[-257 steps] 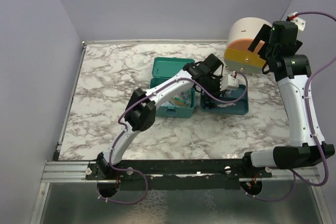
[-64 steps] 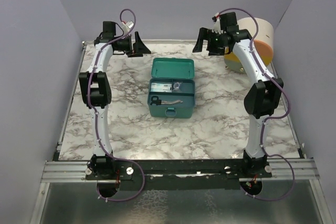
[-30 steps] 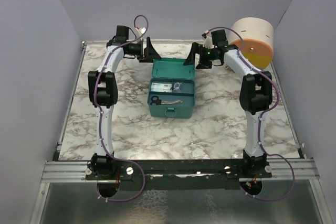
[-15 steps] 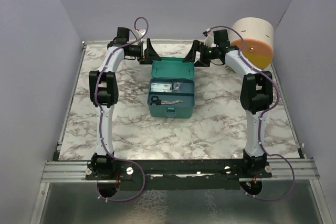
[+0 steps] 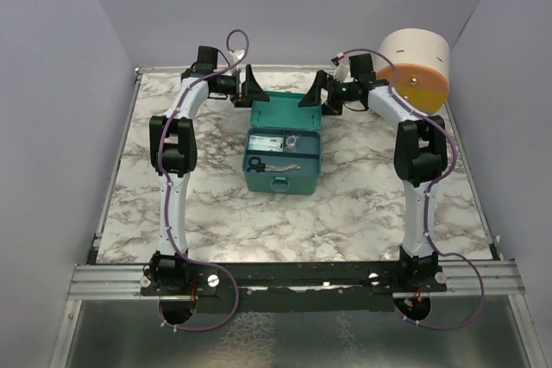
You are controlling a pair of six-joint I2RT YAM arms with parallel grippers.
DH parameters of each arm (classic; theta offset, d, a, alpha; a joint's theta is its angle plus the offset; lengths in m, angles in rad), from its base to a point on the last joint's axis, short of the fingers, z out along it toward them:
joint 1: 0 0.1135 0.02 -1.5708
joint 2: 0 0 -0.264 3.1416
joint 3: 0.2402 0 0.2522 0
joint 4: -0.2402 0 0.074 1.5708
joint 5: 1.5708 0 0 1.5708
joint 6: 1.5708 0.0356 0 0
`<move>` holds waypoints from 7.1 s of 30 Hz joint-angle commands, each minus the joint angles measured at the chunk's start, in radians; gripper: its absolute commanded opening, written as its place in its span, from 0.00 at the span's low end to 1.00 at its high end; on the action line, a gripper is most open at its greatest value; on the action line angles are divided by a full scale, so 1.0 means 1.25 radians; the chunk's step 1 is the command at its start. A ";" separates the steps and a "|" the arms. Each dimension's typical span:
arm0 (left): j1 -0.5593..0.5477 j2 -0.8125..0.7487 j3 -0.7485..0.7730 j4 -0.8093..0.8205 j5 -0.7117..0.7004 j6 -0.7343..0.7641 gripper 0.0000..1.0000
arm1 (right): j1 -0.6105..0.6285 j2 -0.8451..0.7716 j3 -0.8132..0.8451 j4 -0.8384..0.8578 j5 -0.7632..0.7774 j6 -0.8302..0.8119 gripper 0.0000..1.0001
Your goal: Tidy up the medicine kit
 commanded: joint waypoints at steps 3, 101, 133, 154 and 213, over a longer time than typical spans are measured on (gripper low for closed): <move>-0.017 -0.024 0.005 0.030 0.074 -0.023 0.99 | 0.007 -0.014 -0.019 0.052 -0.064 0.019 1.00; -0.066 -0.570 -0.484 -0.285 -0.291 0.442 0.99 | 0.050 -0.737 -0.534 -0.304 0.191 -0.027 1.00; -0.075 -0.504 -0.547 -0.295 -0.434 0.556 0.99 | 0.173 -0.298 -0.269 -0.163 0.339 0.022 1.00; -0.054 -0.605 -0.670 -0.304 -0.420 0.502 0.99 | 0.225 0.125 0.265 -0.249 0.273 -0.040 1.00; -0.055 -0.571 -0.422 -0.204 -0.477 0.387 0.99 | 0.077 -0.499 -0.323 -0.137 0.479 0.085 0.99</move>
